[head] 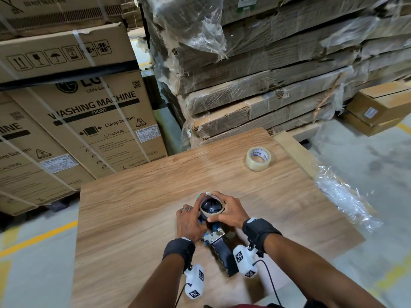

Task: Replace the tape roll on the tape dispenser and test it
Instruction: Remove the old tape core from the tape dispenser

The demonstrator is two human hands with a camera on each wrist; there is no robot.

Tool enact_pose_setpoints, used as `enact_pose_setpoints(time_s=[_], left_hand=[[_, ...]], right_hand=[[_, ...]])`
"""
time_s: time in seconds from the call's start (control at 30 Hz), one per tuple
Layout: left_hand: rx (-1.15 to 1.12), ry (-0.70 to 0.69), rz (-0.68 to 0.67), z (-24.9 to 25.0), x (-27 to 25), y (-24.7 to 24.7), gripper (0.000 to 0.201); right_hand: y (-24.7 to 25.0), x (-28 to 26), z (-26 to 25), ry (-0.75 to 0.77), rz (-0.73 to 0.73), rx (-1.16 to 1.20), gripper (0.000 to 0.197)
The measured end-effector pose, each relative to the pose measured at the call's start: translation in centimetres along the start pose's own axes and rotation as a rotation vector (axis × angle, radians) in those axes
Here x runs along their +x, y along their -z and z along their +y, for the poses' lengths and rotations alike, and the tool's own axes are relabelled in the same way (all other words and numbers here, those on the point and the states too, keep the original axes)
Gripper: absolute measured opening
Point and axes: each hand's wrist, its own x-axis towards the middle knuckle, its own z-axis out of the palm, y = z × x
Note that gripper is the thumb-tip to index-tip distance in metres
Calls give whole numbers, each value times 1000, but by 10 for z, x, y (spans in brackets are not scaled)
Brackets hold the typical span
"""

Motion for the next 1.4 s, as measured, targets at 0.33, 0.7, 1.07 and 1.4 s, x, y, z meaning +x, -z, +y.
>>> enact_pose_setpoints(time_s=[0.33, 0.7, 1.07, 1.4], left_hand=[[-10, 8, 12, -5, 5, -11, 94], [-36, 18, 8, -10, 11, -19, 97], [-68, 30, -15, -4, 11, -12, 99], [-1, 38, -39, 5, 10, -5, 90]], right_hand=[[0, -3, 3, 34, -11, -11, 78], [-6, -10, 13, 4, 56, 45, 91], [12, -8, 11, -41, -15, 94, 85], [11, -8, 16, -99, 38, 98, 70]])
